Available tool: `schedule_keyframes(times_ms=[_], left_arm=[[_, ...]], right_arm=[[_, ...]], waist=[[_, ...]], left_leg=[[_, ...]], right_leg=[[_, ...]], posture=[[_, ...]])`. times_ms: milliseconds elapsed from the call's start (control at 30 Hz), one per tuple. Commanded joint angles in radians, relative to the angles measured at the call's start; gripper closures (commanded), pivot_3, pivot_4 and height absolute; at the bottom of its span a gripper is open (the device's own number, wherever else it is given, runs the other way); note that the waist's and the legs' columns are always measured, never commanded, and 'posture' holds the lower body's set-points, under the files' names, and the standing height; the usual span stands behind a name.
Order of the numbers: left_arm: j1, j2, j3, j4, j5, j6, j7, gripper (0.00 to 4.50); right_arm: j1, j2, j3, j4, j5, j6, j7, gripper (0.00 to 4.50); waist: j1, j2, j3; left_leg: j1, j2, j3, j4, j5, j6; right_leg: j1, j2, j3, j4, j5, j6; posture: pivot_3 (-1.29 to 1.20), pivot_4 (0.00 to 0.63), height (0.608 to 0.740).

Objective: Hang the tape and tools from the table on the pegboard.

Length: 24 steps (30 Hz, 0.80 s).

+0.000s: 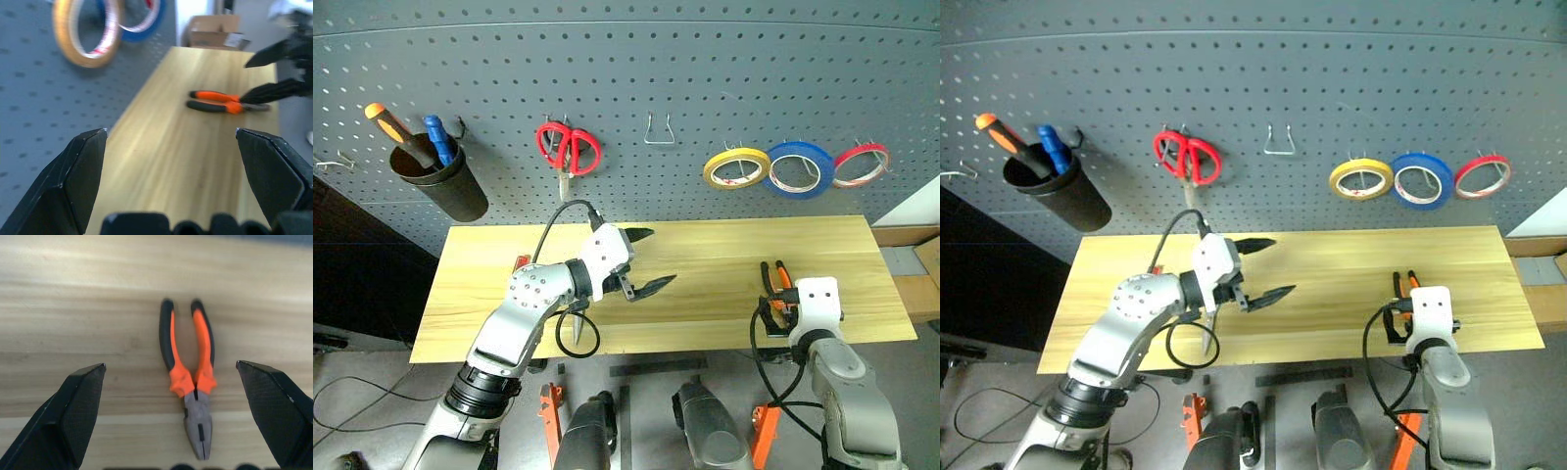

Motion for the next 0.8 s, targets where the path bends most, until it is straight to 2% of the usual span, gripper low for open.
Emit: schedule_keyframes(times_ms=[33, 267, 500, 800], left_arm=[[-0.010, -0.008, -0.012, -0.020, 0.011, -0.028, -0.008, 0.00], [-0.006, -0.004, -0.017, -0.029, 0.026, -0.034, -0.009, 0.00], [0.002, -0.001, -0.013, -0.039, 0.033, -0.029, -0.005, 0.00], [0.006, 0.001, -0.005, -0.034, 0.037, -0.030, 0.003, 0.00]], right_arm=[[-0.070, -0.027, -0.041, 0.095, 0.032, 0.036, 0.003, 0.05], [-0.177, -0.127, -0.059, 0.411, 0.033, -0.084, -0.005, 0.05], [-0.273, -0.177, -0.095, 0.636, 0.101, -0.141, 0.043, 0.05], [-0.400, -0.256, -0.068, 0.848, 0.155, -0.141, 0.130, 0.05]], waist=[[0.000, 0.000, 0.000], [0.000, 0.000, 0.000], [-0.003, 0.001, 0.000], [-0.005, 0.001, 0.000]], left_leg=[[0.000, 0.000, 0.000, 0.001, 0.000, 0.000], [-0.003, -0.001, 0.000, 0.004, -0.001, 0.001], [-0.003, -0.001, 0.001, 0.005, -0.001, 0.001], [-0.003, 0.000, 0.001, 0.006, 0.000, 0.001]], right_leg=[[0.000, 0.000, 0.000, 0.000, 0.000, 0.000], [0.000, 0.000, -0.001, 0.000, 0.000, 0.000], [0.000, 0.000, -0.001, 0.000, 0.000, 0.000], [0.001, 0.000, -0.001, 0.000, 0.000, 0.000]], posture=[[-0.34, 0.309, 0.740], [-0.31, 0.305, 0.740], [-0.30, 0.302, 0.740], [-0.31, 0.296, 0.740]])
